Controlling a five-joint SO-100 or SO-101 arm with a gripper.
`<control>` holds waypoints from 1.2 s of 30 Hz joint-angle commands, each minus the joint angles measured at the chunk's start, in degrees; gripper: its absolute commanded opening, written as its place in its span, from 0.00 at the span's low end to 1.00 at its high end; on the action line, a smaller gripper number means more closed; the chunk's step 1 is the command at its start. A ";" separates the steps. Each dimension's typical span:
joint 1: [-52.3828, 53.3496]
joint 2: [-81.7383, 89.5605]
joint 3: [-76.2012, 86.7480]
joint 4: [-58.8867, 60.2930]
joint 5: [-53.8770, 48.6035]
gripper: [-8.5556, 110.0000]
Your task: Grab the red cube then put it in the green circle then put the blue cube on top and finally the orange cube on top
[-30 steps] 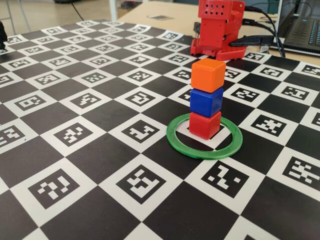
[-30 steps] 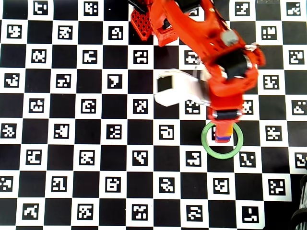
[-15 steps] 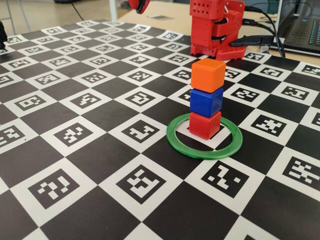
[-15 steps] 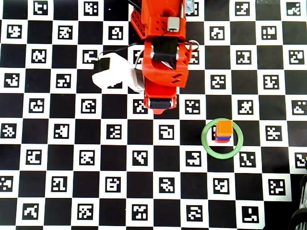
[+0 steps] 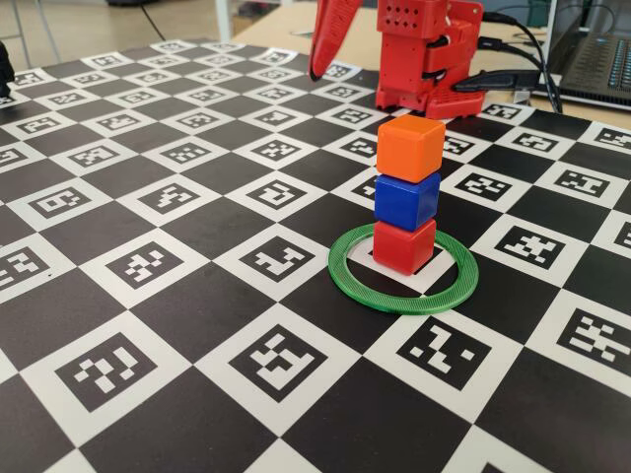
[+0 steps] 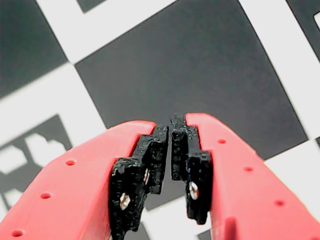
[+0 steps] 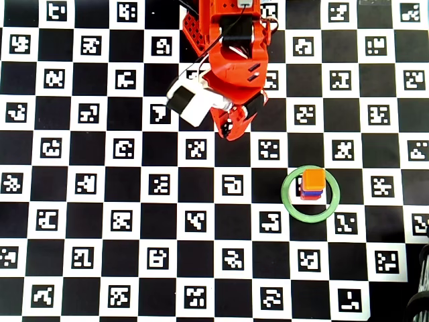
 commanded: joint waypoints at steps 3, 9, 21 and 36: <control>1.05 12.57 9.05 -4.39 -5.45 0.02; 4.22 23.12 17.93 -2.20 -9.67 0.02; 3.08 32.52 22.06 14.06 -17.05 0.02; 3.52 32.52 22.15 22.85 -24.43 0.02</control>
